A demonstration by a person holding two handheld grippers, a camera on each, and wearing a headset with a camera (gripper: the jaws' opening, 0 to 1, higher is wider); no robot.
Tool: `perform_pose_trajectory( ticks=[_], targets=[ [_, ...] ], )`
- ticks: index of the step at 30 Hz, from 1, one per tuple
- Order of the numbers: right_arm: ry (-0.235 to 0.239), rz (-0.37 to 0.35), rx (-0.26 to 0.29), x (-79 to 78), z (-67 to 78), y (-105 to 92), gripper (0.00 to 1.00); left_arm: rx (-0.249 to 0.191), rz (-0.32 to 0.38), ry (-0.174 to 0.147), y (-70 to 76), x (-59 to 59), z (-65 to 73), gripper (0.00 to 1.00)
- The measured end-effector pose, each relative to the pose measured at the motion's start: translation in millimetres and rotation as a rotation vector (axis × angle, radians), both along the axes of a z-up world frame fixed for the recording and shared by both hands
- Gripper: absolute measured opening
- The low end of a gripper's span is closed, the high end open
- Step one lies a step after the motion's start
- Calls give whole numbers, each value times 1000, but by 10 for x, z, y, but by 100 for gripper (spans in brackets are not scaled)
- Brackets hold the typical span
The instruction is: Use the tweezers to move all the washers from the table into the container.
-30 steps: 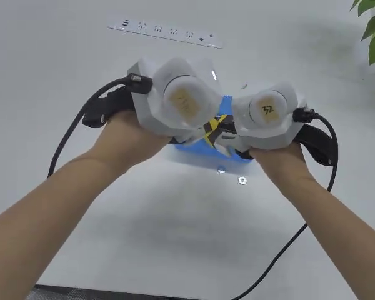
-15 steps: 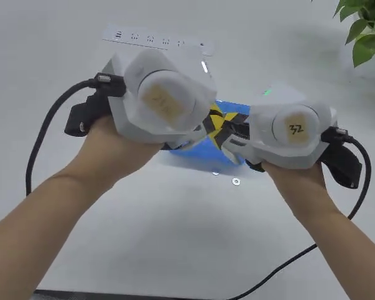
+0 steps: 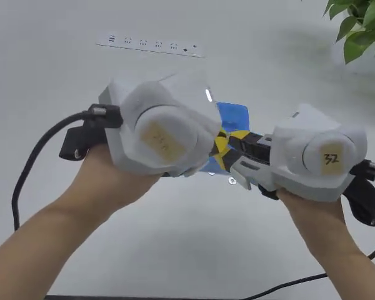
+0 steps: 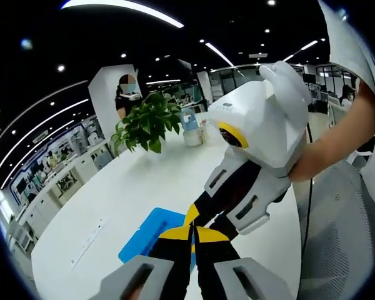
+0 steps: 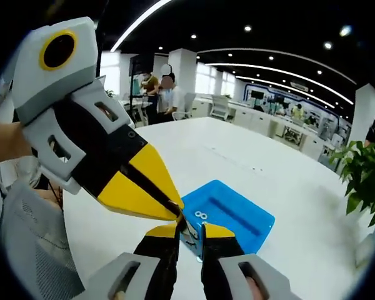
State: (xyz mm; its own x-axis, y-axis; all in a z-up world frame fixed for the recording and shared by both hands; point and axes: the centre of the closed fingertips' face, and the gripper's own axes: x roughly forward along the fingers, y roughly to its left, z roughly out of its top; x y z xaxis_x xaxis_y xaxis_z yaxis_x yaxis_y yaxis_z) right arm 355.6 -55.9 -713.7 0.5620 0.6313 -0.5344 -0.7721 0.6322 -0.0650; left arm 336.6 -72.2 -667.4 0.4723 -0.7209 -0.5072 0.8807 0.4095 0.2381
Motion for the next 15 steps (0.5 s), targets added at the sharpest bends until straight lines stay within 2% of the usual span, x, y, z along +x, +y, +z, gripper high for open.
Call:
perform_pose_trajectory(
  ticks=[2, 4, 6, 12, 15],
  targets=[
    [3, -1, -29, -22, -74, -21, 8, -4, 0, 12, -20, -11, -37, 0],
    [13, -9, -21, -19, -124, -33, 7, 4, -1, 18, -36, -12, -92, 0],
    [44, -18, -9, -14, -188, -38, 7, 20, -5, 23, -42, -15, -154, 0],
    [71, -16, -28, 19, -351, -55, 8, 37, -11, 44, -32, 22, -317, 0],
    [87, -13, -30, 39, -423, -55, 9, 59, -17, 53, -26, 34, -386, 0]
  ],
)
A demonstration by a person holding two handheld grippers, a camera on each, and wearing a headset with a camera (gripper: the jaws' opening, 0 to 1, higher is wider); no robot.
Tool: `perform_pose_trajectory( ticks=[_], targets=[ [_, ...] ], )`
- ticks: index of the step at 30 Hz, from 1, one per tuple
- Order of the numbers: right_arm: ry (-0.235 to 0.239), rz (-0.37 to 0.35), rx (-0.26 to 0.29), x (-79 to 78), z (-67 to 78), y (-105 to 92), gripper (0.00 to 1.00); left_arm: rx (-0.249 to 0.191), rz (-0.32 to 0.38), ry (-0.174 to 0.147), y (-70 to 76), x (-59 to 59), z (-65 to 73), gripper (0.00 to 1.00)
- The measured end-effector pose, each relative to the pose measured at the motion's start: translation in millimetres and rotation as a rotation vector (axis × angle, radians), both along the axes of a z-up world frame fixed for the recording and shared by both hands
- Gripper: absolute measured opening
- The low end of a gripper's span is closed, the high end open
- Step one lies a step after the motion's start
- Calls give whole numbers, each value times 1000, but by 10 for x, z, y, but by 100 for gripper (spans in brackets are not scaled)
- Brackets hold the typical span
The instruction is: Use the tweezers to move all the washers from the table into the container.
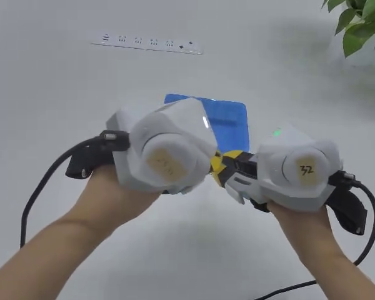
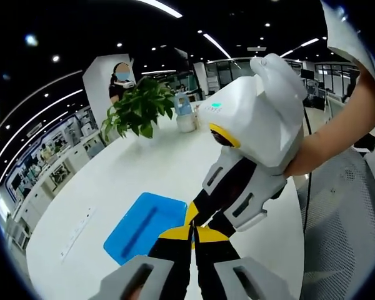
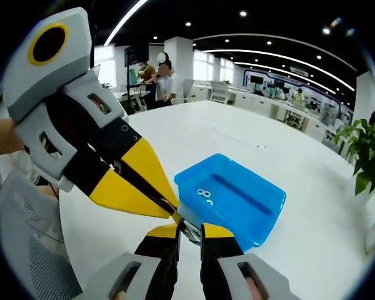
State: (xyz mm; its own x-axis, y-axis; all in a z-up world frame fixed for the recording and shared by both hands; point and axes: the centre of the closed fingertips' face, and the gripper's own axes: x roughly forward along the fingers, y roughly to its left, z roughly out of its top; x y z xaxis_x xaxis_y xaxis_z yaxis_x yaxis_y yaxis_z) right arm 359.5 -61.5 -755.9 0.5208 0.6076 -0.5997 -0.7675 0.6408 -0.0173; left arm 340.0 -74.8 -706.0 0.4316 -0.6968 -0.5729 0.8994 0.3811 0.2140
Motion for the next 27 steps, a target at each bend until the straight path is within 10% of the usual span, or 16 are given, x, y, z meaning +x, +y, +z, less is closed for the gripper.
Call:
perform_pose_trajectory(
  ticks=[19, 27],
  targets=[
    [64, -17, 19, 64, -204, -32, 8, 20, -26, 47, -55, 103, -176, 0],
    [21, 29, -58, 35, -215, -47, 6, 11, -26, 65, -88, 78, -175, 0]
  ],
)
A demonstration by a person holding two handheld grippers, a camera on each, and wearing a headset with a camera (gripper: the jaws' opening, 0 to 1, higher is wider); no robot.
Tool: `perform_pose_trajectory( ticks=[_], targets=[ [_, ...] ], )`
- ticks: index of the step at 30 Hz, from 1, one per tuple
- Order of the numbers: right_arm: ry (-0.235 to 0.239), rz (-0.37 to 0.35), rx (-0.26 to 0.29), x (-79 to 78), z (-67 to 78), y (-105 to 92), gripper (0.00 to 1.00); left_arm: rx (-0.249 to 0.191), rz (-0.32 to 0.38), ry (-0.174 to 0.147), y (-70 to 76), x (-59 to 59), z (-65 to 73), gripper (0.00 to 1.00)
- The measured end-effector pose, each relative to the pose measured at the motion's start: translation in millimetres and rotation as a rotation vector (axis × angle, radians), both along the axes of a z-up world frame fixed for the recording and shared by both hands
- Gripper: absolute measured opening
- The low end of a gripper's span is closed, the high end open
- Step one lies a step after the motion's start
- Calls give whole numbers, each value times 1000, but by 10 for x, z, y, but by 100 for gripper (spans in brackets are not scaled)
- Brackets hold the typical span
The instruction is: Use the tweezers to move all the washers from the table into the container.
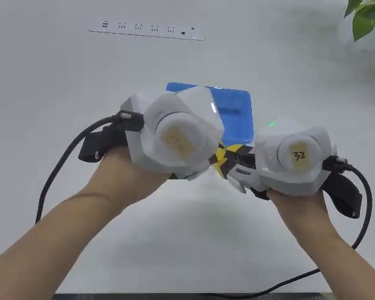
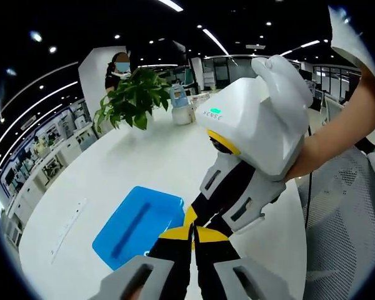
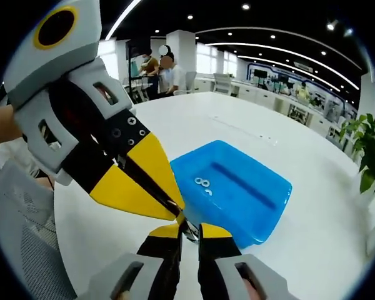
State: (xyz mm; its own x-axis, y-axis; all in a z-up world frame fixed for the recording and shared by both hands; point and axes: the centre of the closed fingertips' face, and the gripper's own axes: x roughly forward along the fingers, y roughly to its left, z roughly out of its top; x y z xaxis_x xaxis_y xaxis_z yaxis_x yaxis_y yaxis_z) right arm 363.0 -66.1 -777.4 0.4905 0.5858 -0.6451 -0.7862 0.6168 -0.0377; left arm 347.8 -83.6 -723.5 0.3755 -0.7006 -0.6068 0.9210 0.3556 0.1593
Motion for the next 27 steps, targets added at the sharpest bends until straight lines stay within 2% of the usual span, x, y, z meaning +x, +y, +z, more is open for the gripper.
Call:
perform_pose_trajectory(
  ticks=[3, 6, 9, 20, 27],
  targets=[
    [-16, 7, -23, -18, 0, -17, 5, 11, -17, -9, -37, -32, -5, 0],
    [0, 13, -14, -48, 21, -8, 4, 14, -25, -12, -56, -47, 22, 0],
    [-16, 14, -21, -67, 83, -14, 4, 12, -31, -22, -56, -70, 79, 0],
    [-64, 18, -13, -95, 369, 0, 3, 3, -43, -85, -68, -130, 356, 0],
    [-109, 38, -18, -46, 565, 50, 3, -11, -36, -128, -31, -103, 545, 0]
  ],
)
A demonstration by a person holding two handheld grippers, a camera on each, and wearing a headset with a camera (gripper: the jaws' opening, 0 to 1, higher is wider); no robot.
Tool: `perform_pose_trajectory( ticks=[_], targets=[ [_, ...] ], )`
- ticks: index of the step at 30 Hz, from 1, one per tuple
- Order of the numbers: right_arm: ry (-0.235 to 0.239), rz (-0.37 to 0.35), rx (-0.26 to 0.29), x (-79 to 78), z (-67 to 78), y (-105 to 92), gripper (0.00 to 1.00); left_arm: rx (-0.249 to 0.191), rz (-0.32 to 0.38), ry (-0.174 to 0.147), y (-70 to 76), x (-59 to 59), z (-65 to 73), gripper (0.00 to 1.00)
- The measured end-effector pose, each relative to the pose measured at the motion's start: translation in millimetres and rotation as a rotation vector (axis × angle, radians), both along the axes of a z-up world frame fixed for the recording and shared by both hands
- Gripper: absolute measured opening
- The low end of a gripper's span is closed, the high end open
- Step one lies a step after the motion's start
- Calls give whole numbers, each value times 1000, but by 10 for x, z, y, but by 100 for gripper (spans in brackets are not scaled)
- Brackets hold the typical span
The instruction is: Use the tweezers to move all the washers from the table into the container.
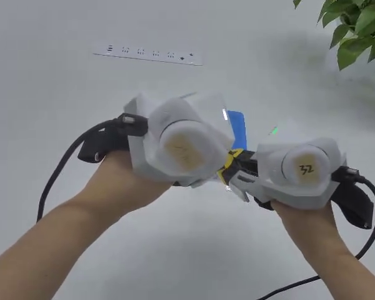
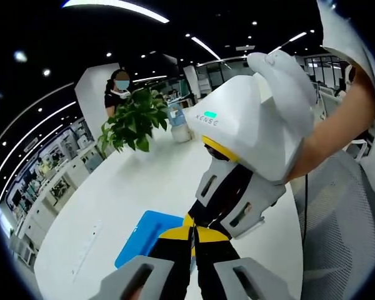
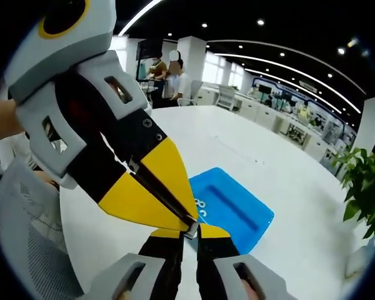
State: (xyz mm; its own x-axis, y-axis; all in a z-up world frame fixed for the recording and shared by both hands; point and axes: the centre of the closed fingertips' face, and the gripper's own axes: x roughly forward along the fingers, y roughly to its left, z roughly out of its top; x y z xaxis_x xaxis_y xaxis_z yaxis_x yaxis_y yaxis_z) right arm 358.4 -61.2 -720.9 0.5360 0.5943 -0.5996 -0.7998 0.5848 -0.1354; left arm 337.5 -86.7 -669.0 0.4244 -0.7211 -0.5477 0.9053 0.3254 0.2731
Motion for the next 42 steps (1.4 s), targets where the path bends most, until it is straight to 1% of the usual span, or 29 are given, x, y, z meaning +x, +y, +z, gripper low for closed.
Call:
perform_pose_trajectory(
  ticks=[3, 4, 7, 12, 15, 16, 19, 21, 24, 28, 30, 34, 36, 37, 39, 42],
  targets=[
    [-20, 8, 0, 46, 82, 30, 3, 3, 2, -21, 21, 37, 78, 0],
    [-27, 10, 0, 62, 106, 39, 3, 5, 4, -32, 30, 60, 113, 0],
    [-46, 13, 2, 145, 181, 73, 3, 4, 12, -48, 55, 127, 168, 0],
    [-66, 17, -7, 291, 210, 124, 3, -6, 44, -44, 103, 278, 197, 0],
    [-66, 13, -7, 404, 190, 149, 3, -10, 57, -43, 127, 367, 181, 0],
    [-63, 10, -6, 446, 172, 159, 3, -12, 63, -40, 138, 415, 163, 0],
    [-65, 15, -16, 523, 124, 183, 3, -13, 75, -33, 165, 510, 112, 0],
    [-60, 17, -22, 561, 82, 185, 3, -15, 81, -23, 172, 557, 63, 0],
    [-38, 18, -37, 602, -39, 186, 3, -10, 88, -2, 175, 603, -40, 0],
    [-13, 25, -53, 639, -163, 189, 3, 3, 97, 10, 182, 643, -155, 0],
    [-3, 25, -57, 657, -211, 191, 3, 1, 105, 18, 188, 667, -203, 0],
    [27, 30, -76, 681, -336, 191, 3, 12, 119, 41, 189, 704, -316, 0],
    [32, 34, -89, 685, -395, 191, 3, 21, 131, 53, 194, 721, -374, 0],
    [37, 38, -95, 686, -419, 192, 3, 25, 137, 62, 197, 724, -397, 0],
    [47, 41, -101, 689, -461, 198, 3, 37, 141, 64, 200, 728, -437, 0],
    [55, 43, -110, 684, -499, 196, 3, 44, 149, 76, 210, 729, -469, 0]
  ],
)
